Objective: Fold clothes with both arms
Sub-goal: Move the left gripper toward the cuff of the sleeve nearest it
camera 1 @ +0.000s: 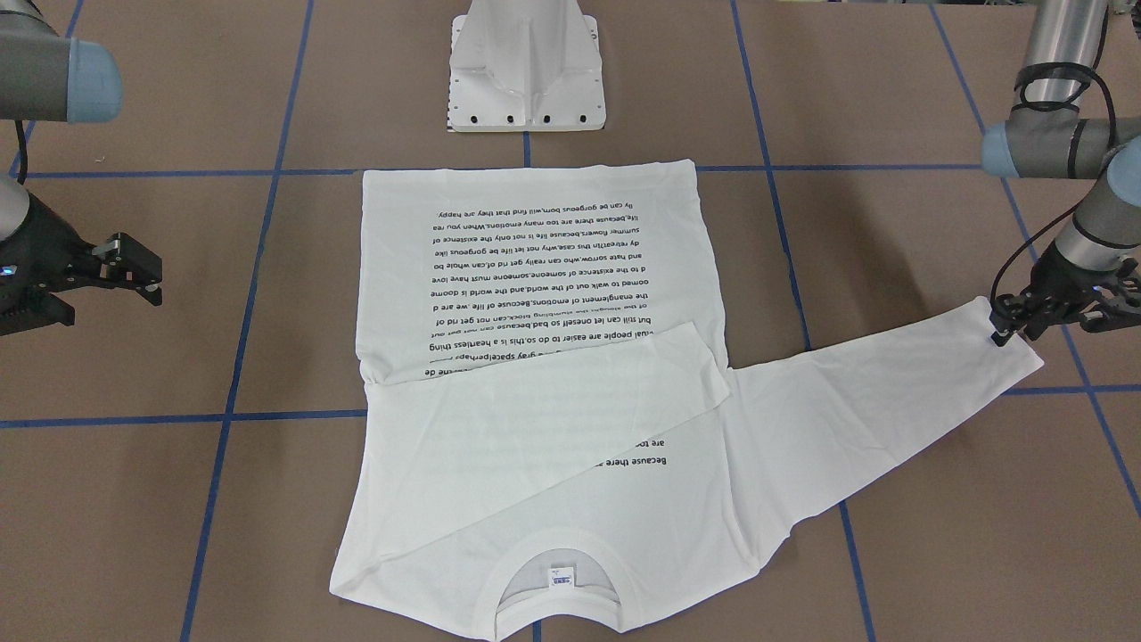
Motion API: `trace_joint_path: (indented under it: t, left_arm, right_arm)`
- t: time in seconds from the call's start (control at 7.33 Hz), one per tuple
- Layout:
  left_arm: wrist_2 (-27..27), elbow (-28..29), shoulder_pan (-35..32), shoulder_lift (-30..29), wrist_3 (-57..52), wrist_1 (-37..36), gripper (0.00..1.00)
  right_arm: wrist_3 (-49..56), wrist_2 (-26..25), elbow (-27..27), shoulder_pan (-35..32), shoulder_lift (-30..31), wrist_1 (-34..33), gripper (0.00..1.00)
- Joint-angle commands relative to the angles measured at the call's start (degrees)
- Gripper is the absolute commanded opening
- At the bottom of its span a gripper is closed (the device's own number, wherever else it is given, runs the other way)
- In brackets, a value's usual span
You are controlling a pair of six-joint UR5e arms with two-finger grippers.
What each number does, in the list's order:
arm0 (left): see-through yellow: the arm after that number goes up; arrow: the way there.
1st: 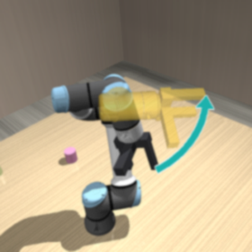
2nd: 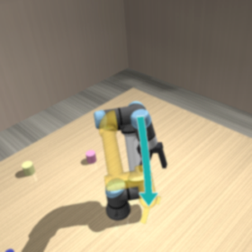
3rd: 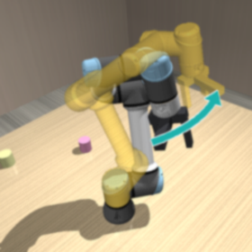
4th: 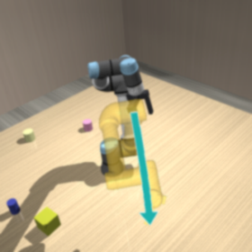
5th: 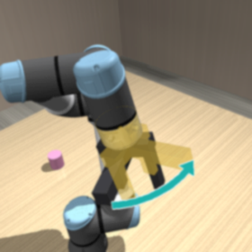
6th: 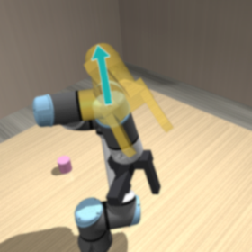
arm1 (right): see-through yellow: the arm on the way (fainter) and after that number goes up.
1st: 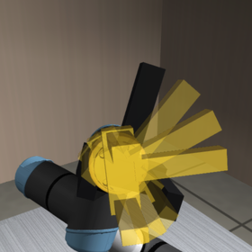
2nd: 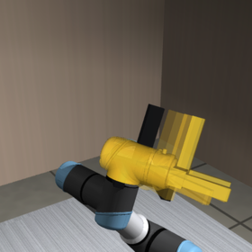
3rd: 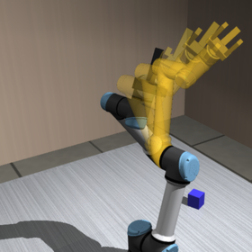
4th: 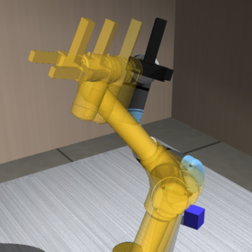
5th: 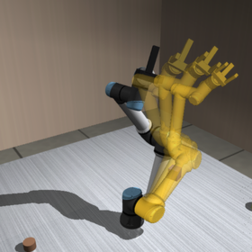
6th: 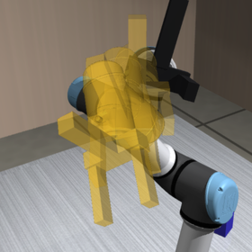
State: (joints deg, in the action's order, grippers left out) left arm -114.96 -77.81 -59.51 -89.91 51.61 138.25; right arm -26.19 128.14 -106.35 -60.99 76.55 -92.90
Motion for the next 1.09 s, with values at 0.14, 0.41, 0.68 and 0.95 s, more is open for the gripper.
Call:
trace_joint_path:
  t: [0.14,0.41,0.68,0.95]
  left_arm:
    - [0.00,0.11,0.36,-0.17,-0.02,-0.18,0.53]
    - [0.00,0.12,0.62,-0.17,0.15,-0.18,0.46]
    - [0.00,-0.93,0.62,-0.17,0.16,-0.18,0.21]
    - [-0.35,-1.81,0.62,-0.26,-0.11,-0.44,0.00]
  right_arm:
    - [0.00,0.00,-0.26,-0.09,0.09,0.00,1.00]
    - [-0.09,-0.09,-0.70,-0.09,0.44,0.00,1.00]
    - [-0.09,-0.09,-0.79,-0.09,0.44,0.00,1.00]
    - [0.00,0.00,-0.79,-0.96,0.44,0.00,1.00]
